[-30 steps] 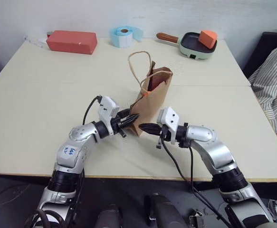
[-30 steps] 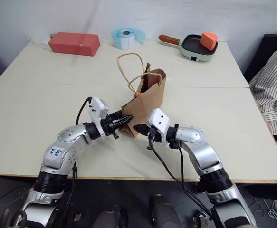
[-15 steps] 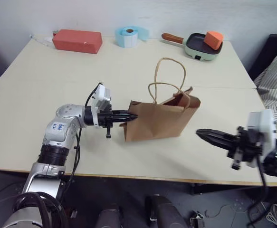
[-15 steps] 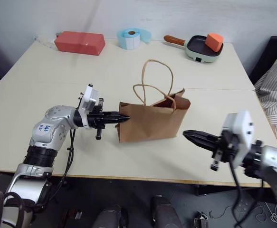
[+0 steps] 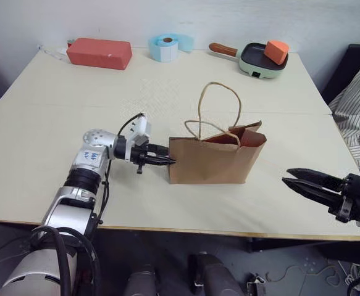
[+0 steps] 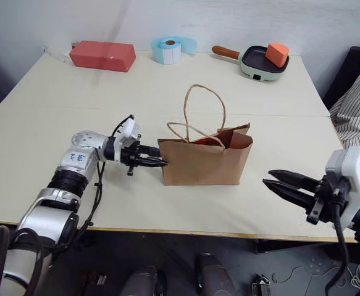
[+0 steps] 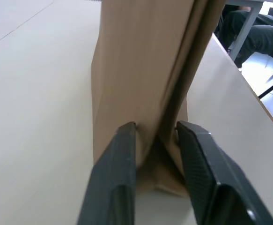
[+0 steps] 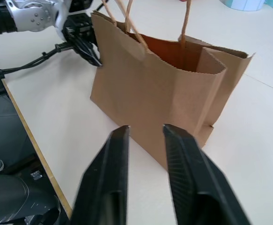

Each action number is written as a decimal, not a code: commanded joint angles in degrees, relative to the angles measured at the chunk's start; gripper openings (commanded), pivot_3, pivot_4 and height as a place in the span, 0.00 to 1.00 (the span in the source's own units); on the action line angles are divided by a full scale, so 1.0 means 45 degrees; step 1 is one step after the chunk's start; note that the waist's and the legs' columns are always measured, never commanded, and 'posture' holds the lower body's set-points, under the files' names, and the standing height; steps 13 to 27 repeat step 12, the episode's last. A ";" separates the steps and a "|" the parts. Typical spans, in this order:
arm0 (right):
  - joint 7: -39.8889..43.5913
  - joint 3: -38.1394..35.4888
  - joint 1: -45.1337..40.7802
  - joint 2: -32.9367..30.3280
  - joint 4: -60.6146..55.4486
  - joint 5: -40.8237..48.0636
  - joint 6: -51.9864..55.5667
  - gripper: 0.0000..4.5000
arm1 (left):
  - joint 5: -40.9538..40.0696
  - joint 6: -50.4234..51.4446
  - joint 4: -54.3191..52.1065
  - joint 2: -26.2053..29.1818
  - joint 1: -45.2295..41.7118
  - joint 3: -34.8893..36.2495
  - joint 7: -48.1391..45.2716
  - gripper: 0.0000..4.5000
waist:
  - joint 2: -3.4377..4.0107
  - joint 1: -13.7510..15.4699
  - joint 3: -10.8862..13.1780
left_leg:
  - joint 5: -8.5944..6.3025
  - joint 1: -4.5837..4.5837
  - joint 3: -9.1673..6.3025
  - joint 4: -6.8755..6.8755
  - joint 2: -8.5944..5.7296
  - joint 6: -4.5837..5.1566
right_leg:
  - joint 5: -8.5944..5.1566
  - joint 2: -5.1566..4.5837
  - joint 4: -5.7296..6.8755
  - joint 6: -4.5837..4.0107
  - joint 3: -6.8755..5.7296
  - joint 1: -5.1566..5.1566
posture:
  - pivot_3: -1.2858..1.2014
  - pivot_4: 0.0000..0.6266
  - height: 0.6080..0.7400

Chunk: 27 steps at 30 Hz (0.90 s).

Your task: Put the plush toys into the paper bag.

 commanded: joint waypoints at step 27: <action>0.5153 0.1858 -0.4306 -0.3842 0.7597 -0.1834 -0.1695 1.00 | -0.6561 1.1103 -1.1036 0.7950 0.6685 0.8732 0.0855 1.00 | 0.0008 -0.0197 0.0021 | -0.0017 0.0012 -0.0029 -0.0007 0.0000 0.0018 | -0.0003 -0.0042 -0.0033 -0.0006 -0.0031 0.0023 | 0.52 0.24 1.00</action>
